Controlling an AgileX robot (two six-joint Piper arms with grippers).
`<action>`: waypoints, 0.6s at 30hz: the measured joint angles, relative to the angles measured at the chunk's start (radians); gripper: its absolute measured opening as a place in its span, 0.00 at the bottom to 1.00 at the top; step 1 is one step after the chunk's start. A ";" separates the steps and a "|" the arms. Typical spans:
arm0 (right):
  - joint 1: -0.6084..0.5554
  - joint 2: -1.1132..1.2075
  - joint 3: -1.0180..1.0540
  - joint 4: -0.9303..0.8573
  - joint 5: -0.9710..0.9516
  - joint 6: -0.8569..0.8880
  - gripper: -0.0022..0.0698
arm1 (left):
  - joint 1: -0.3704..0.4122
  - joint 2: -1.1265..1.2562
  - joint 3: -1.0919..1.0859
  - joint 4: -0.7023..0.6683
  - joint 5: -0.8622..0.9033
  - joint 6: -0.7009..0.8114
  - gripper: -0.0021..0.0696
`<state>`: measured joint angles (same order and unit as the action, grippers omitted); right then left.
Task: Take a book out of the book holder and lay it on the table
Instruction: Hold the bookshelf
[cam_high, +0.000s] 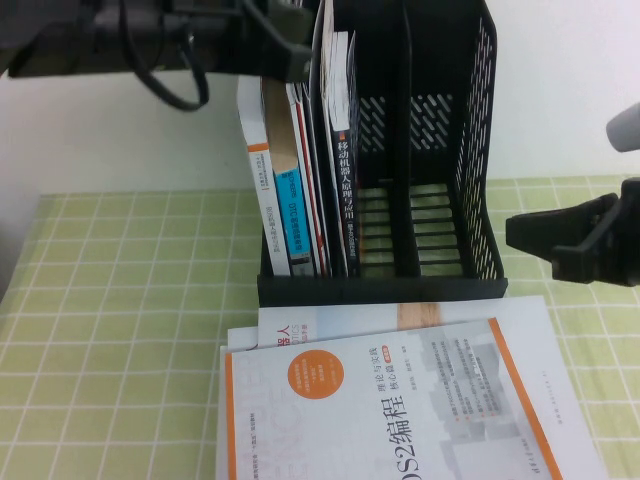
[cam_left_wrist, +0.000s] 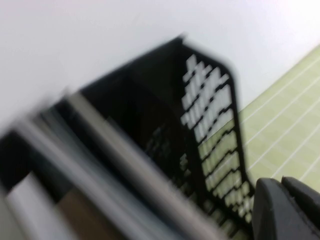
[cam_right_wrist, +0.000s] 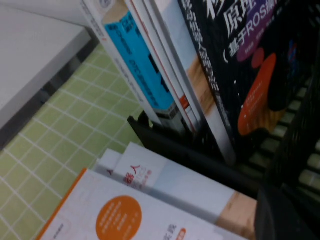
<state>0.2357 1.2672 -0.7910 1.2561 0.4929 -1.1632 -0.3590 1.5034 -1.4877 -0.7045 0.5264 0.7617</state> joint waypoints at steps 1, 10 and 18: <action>0.000 0.008 0.000 0.028 -0.004 -0.018 0.03 | 0.000 0.021 -0.041 -0.037 0.020 0.038 0.03; 0.000 0.090 0.000 0.238 -0.006 -0.239 0.03 | -0.014 0.246 -0.263 -0.119 0.134 0.127 0.03; 0.000 0.140 -0.006 0.333 0.008 -0.372 0.03 | -0.022 0.299 -0.268 0.147 0.164 0.027 0.03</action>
<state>0.2357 1.4077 -0.7970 1.5887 0.5014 -1.5351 -0.3813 1.8021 -1.7556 -0.5576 0.6899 0.7886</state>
